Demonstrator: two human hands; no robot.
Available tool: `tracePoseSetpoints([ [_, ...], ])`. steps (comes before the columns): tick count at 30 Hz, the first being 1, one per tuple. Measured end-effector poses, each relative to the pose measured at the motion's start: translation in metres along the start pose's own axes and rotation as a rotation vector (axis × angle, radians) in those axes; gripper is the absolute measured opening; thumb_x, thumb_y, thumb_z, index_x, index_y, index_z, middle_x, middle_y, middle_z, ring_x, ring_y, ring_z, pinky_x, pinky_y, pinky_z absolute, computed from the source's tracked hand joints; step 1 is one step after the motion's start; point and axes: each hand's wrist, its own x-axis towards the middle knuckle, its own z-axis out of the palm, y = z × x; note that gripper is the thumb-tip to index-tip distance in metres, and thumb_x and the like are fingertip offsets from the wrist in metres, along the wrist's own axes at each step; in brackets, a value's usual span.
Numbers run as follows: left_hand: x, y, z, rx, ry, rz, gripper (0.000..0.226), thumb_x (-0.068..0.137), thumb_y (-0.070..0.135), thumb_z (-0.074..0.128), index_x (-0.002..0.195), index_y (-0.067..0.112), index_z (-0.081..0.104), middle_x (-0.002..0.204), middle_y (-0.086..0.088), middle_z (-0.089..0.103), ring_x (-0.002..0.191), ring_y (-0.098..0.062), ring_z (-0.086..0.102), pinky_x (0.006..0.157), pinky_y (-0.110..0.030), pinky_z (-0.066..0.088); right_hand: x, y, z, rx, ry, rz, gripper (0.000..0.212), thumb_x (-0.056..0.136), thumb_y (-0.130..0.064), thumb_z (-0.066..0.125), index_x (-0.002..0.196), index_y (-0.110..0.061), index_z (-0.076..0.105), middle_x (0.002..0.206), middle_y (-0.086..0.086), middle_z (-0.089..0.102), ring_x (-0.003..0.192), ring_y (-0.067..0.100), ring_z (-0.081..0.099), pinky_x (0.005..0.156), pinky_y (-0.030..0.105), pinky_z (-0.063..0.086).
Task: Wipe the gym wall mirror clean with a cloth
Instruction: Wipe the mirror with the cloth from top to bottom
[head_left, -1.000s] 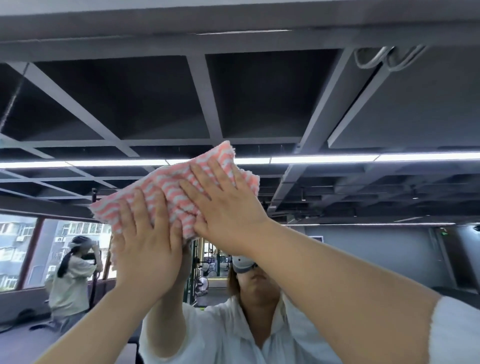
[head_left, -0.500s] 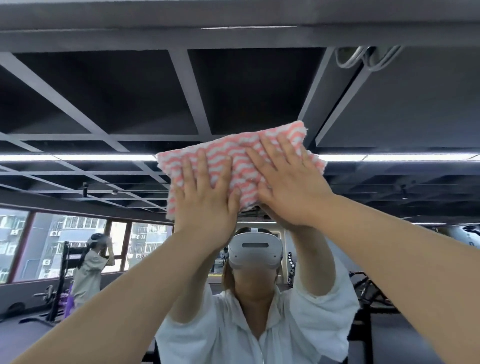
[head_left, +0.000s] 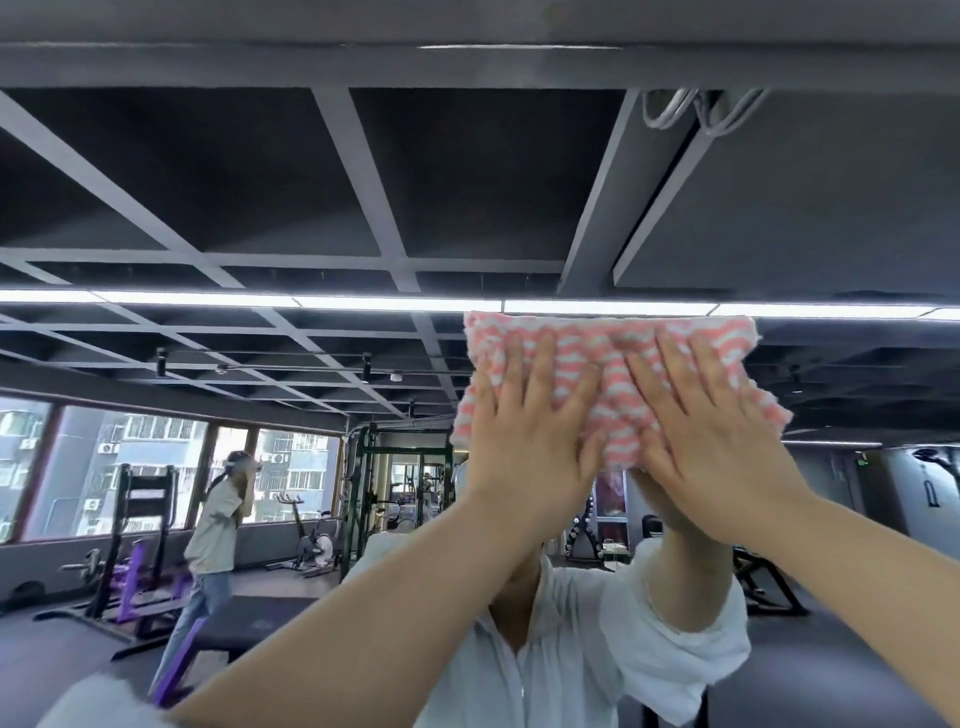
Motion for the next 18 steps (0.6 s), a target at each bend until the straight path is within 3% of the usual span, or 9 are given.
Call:
tracePoseSetpoints([
  [1, 0.000, 0.007, 0.000, 0.005, 0.090, 0.012, 0.061, 0.090, 0.048, 0.020, 0.141, 0.026, 0.044, 0.151, -0.019, 0.032, 0.140, -0.039, 0.025, 0.115, -0.047, -0.007, -0.008, 0.006, 0.000, -0.016, 0.001, 0.011, 0.065, 0.100, -0.051, 0.004, 0.151, -0.015, 0.019, 0.155, 0.015, 0.026, 0.142, 0.029, 0.015, 0.107, 0.054, 0.019],
  [2, 0.001, 0.013, 0.000, 0.005, 0.160, 0.032, 0.053, 0.088, 0.045, 0.029, 0.124, 0.023, 0.061, 0.134, -0.019, 0.053, 0.129, -0.038, 0.040, 0.114, -0.047, 0.005, -0.015, 0.012, 0.000, -0.039, -0.003, 0.017, 0.063, 0.101, -0.050, 0.004, 0.149, -0.015, 0.023, 0.152, 0.017, 0.032, 0.140, 0.031, 0.020, 0.109, 0.056, 0.020],
  [4, 0.005, 0.027, 0.003, -0.012, 0.197, 0.041, 0.044, 0.085, 0.044, 0.035, 0.102, 0.020, 0.067, 0.117, -0.016, 0.061, 0.119, -0.034, 0.046, 0.110, -0.048, 0.013, -0.026, 0.023, -0.002, -0.083, 0.002, 0.002, 0.063, 0.099, -0.052, 0.006, 0.145, -0.017, 0.029, 0.146, 0.018, 0.043, 0.135, 0.033, 0.029, 0.111, 0.059, 0.017],
  [7, 0.009, 0.038, 0.007, -0.018, 0.093, 0.054, 0.046, 0.087, 0.045, 0.032, 0.106, 0.015, 0.062, 0.129, -0.016, 0.055, 0.129, -0.034, 0.044, 0.114, -0.046, 0.017, -0.029, 0.031, -0.008, -0.100, -0.021, 0.017, 0.068, 0.095, -0.062, 0.009, 0.142, -0.021, 0.036, 0.141, 0.019, 0.045, 0.126, 0.038, 0.037, 0.107, 0.065, 0.017],
  [9, 0.010, 0.038, 0.013, -0.014, 0.052, 0.087, 0.055, 0.088, 0.047, 0.029, 0.122, 0.015, 0.056, 0.143, -0.015, 0.046, 0.136, -0.033, 0.036, 0.115, -0.045, 0.014, -0.027, 0.030, -0.005, -0.078, -0.028, 0.045, 0.067, 0.093, -0.064, 0.016, 0.146, -0.026, 0.029, 0.148, 0.019, 0.033, 0.132, 0.041, 0.029, 0.106, 0.066, 0.020],
  [12, 0.012, 0.030, 0.015, 0.027, 0.046, 0.126, 0.066, 0.090, 0.051, 0.020, 0.148, 0.020, 0.026, 0.155, -0.013, 0.026, 0.144, -0.032, 0.020, 0.116, -0.044, -0.001, -0.025, 0.021, 0.007, -0.038, 0.025, 0.050, 0.069, 0.089, -0.057, 0.028, 0.151, -0.030, 0.013, 0.156, 0.014, 0.018, 0.141, 0.037, 0.012, 0.105, 0.063, 0.014],
  [14, 0.012, 0.023, 0.013, 0.064, 0.039, 0.155, 0.068, 0.091, 0.052, 0.012, 0.152, 0.024, 0.012, 0.159, -0.011, 0.012, 0.146, -0.030, 0.007, 0.114, -0.042, -0.013, -0.024, 0.012, 0.012, -0.010, 0.072, 0.055, 0.069, 0.090, -0.053, 0.028, 0.152, -0.031, 0.010, 0.158, 0.013, 0.015, 0.143, 0.035, 0.008, 0.107, 0.062, 0.011],
  [18, 0.006, -0.002, 0.010, 0.077, 0.056, 0.159, 0.068, 0.090, 0.051, 0.008, 0.153, 0.026, 0.008, 0.160, -0.008, 0.006, 0.147, -0.028, 0.000, 0.113, -0.041, -0.016, -0.017, -0.016, 0.022, 0.021, 0.160, 0.043, 0.066, 0.094, -0.050, 0.022, 0.153, -0.027, 0.004, 0.158, 0.014, 0.014, 0.145, 0.031, 0.005, 0.114, 0.052, 0.007],
])
